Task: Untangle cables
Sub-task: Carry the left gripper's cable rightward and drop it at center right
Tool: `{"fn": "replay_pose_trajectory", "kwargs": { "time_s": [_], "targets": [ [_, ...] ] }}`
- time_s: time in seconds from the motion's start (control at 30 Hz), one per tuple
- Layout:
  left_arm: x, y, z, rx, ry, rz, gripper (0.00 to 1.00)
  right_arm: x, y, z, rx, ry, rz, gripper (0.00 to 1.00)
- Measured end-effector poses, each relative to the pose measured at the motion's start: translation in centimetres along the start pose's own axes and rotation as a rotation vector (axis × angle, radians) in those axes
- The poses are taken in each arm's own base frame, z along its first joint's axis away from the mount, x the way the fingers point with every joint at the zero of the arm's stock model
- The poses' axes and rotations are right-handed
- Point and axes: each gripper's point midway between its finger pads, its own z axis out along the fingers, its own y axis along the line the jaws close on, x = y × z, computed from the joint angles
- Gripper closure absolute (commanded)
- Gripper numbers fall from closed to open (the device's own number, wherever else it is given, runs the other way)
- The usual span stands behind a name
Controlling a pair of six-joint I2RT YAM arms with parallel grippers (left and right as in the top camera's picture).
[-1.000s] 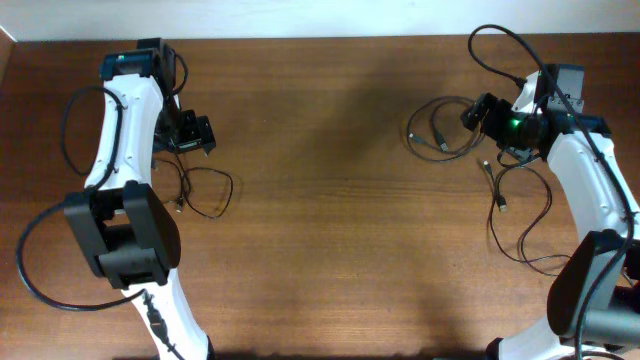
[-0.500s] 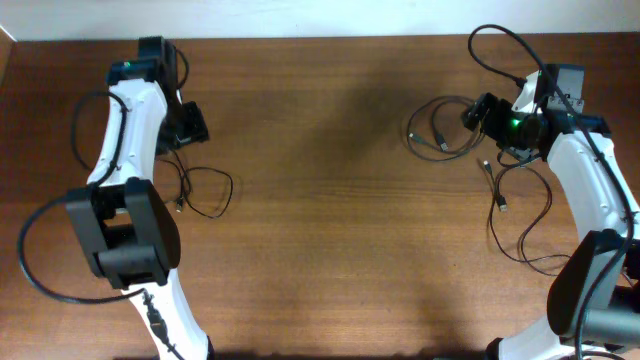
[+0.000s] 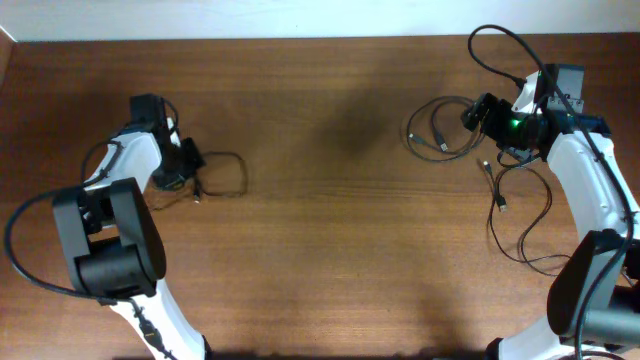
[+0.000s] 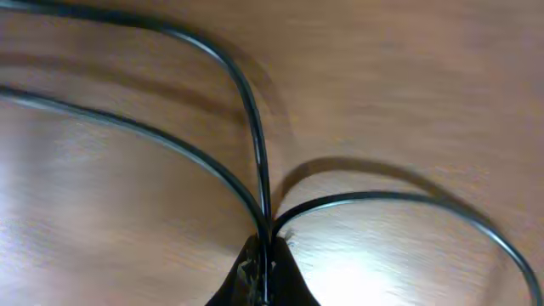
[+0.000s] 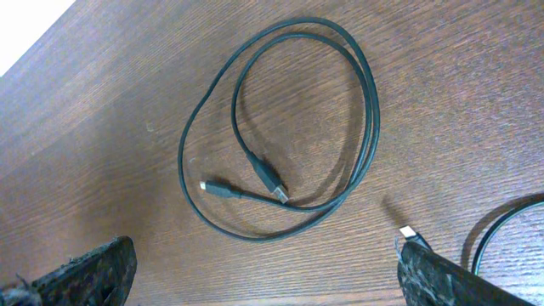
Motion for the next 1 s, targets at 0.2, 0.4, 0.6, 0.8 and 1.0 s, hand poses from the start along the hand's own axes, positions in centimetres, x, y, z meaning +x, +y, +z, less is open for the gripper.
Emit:
{"fn": "replay_pose_trajectory", "kwargs": {
  "time_s": [0.2,0.4,0.6,0.8,1.0],
  "targets": [
    [6.8,-14.5,0.6,0.418,0.160,0.218,1.00,0.0,0.0,0.0,0.000,0.000,0.000,0.01],
    [17.8,-27.5,0.2,0.544,0.198,0.546,0.96,0.0,0.0,0.0,0.000,0.000,0.000,0.02],
    [31.3,-37.4,-1.9,0.700,0.133,0.851,0.88,0.0,0.0,0.0,0.000,0.000,0.000,0.02],
    [36.7,-39.4,-2.9,0.677,0.055,0.965,0.43,0.0,0.0,0.0,0.000,0.000,0.000,0.02],
    [30.3,-37.9,-8.1,0.550,-0.018,0.912,0.01,0.0,0.0,0.0,0.000,0.000,0.000,0.02]
  ]
}}
